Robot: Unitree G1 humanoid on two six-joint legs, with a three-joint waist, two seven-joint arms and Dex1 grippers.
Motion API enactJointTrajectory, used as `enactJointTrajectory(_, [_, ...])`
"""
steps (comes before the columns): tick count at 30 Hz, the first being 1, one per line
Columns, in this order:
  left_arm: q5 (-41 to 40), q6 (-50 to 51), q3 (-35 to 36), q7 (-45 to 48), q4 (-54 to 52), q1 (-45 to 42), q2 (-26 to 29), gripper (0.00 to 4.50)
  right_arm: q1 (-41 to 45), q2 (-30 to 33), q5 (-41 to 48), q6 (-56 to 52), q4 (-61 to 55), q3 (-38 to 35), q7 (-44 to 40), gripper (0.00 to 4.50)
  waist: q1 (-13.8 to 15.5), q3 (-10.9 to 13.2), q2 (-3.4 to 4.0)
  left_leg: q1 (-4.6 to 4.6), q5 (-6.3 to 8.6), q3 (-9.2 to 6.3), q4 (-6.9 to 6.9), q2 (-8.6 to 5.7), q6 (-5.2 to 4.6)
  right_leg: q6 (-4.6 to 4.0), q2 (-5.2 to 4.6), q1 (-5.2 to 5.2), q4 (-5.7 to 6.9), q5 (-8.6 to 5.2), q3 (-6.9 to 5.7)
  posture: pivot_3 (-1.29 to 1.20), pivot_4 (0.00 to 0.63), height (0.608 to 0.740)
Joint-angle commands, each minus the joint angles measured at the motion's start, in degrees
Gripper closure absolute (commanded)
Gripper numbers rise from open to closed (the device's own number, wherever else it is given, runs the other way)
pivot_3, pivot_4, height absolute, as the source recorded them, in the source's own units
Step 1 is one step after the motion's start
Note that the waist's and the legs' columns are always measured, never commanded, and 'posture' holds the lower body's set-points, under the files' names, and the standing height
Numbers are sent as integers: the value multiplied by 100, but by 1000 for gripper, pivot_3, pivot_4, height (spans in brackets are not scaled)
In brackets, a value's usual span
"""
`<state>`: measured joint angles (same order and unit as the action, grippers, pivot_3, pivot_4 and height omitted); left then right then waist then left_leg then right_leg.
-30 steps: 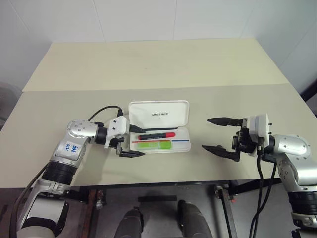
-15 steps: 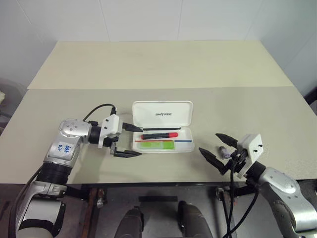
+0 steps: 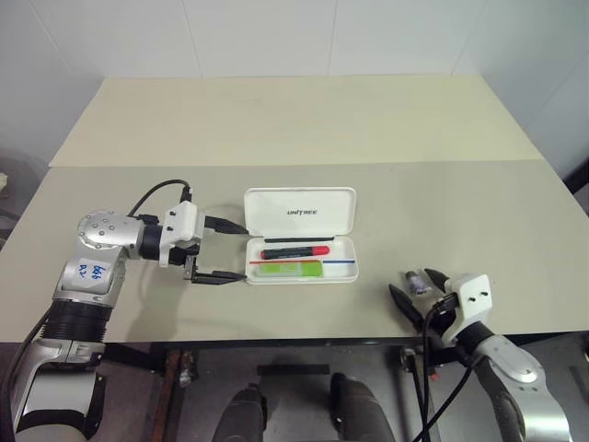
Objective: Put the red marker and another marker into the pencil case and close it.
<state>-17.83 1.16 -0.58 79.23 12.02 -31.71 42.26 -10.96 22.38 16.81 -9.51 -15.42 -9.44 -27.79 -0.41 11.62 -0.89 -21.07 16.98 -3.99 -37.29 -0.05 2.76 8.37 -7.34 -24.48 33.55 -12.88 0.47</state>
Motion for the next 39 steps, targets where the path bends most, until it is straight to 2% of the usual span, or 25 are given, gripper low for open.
enactJointTrajectory(1, [-176, 18, 231, -21, -199, 23, 142, 10, 7, -5, -226, 130, 351, 118, 10, 191, -17, -11, -18, 1, 0, 0, -1, 1, 0, -1, 1, 1, 0, 0, -1, 0, 150, 740])
enactJointTrajectory(5, [-183, 78, 248, -84, -290, 47, 157, 0, 96, -46, -258, 270, 537, 171, 16, 1260, -21, -30, -49, 11, -5, 0, -5, 1, -7, -31, 1, 16, -3, -16, 0, 0, 150, 740])
enactJointTrajectory(11, [-212, 206, 254, -196, -524, 163, 145, 0, 264, 35, -168, 441, 514, 221, -185, 3504, -40, -35, -62, 62, -11, -1, 1, 4, -16, -80, 2, 69, -18, -29, -1, 0, 150, 740])
enactJointTrajectory(13, [-218, 227, 249, -223, -566, 187, 145, 0, 296, 89, -175, 461, 510, 249, -276, 4102, -59, -35, -62, 85, -10, 0, 11, 5, -16, -90, 1, 93, -29, -35, -1, 0, 150, 740])
enactJointTrajectory(19, [-215, 303, 219, -297, -650, 212, 106, 0, 833, 540, 37, 497, 314, 452, -1148, 4104, -131, -31, -56, 83, -9, 0, 21, 7, -15, -85, 2, 87, -28, -39, -1, 0, 150, 740])
enactJointTrajectory(20, [-212, 303, 212, -297, -639, 207, 98, 0, 985, 689, 178, 430, 287, 531, -1489, 4104, -125, -29, -53, 82, -9, 0, 21, 6, -14, -75, 2, 85, -24, -37, -1, 0, 150, 740])
enactJointTrajectory(22, [-199, 275, 193, -291, -577, 193, 68, 0, 1560, 1088, 332, 323, 394, 721, -2243, 4104, -122, -23, -47, 81, -9, -1, 20, 6, -15, -55, 2, 82, -23, -29, -2, 0, 150, 740])
enactJointTrajectory(26, [-170, 214, 182, -317, -494, 179, 9, 0, 2433, 1441, 220, 529, 943, 1025, -3045, 4104, -115, -21, -47, 81, -8, -4, 20, 6, -14, -51, 2, 82, -23, -28, -5, 0, 150, 740])
enactJointTrajectory(32, [-175, 198, 224, -394, -570, 277, -14, 0, 3158, 1477, 274, 803, 1616, 1352, -4020, 4104, -99, -18, -45, 73, 4, -11, 22, 5, -12, -1, 2, 79, -23, -14, -9, 0, 150, 740])
enactJointTrajectory(34, [-229, 225, 359, -434, -755, 536, 79, 0, 3590, 1419, 259, 889, 1964, 1659, -4620, 4104, -120, -16, -41, 71, 13, -10, 21, 4, -11, 1, 1, 79, -28, -13, -9, 0, 150, 740])
enactJointTrajectory(39, [-260, 275, 464, -555, -953, 769, 115, 0, 4289, 1110, 8, 1334, 2979, 1883, -4987, 4104, -128, -10, -33, 72, 28, -1, 27, 12, -10, 6, 5, 67, -25, -22, -10, 0, 150, 740])
